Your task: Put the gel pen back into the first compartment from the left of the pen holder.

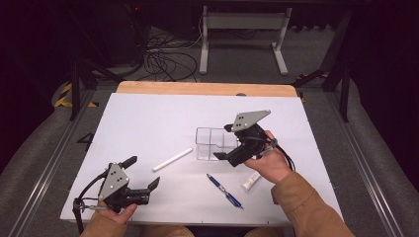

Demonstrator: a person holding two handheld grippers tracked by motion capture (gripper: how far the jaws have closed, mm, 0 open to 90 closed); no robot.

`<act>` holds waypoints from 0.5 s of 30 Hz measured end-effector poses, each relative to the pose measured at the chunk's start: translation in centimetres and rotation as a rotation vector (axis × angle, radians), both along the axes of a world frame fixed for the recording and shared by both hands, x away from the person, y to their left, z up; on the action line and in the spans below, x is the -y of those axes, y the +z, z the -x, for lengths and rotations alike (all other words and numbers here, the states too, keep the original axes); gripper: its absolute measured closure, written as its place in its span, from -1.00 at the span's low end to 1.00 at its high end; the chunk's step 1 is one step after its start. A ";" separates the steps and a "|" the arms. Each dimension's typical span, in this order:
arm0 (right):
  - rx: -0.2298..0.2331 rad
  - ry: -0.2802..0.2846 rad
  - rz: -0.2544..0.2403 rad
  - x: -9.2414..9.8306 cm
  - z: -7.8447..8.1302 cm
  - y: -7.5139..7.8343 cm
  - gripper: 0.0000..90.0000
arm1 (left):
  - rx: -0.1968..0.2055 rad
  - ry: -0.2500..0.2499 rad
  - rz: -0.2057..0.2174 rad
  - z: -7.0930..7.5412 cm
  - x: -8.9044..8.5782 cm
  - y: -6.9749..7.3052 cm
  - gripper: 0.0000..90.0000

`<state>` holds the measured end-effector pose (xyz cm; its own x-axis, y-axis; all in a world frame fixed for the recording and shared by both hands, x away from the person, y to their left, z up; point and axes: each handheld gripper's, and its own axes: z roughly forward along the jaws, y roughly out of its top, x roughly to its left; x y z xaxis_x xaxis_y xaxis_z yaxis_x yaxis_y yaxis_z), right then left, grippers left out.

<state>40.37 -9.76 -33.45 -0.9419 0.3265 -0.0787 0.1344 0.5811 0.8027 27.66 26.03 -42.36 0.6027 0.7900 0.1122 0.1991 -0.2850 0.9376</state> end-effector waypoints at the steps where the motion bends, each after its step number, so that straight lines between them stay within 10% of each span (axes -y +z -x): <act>1: -0.004 -0.005 0.001 0.0 0.1 0.0 -0.88 | 0.000 0.000 0.000 0.0 0.0 0.0 -0.86; 15: -0.060 -0.017 -0.142 1.4 1.3 -0.4 -1.00 | 0.002 0.000 -0.003 0.1 0.1 0.0 -0.86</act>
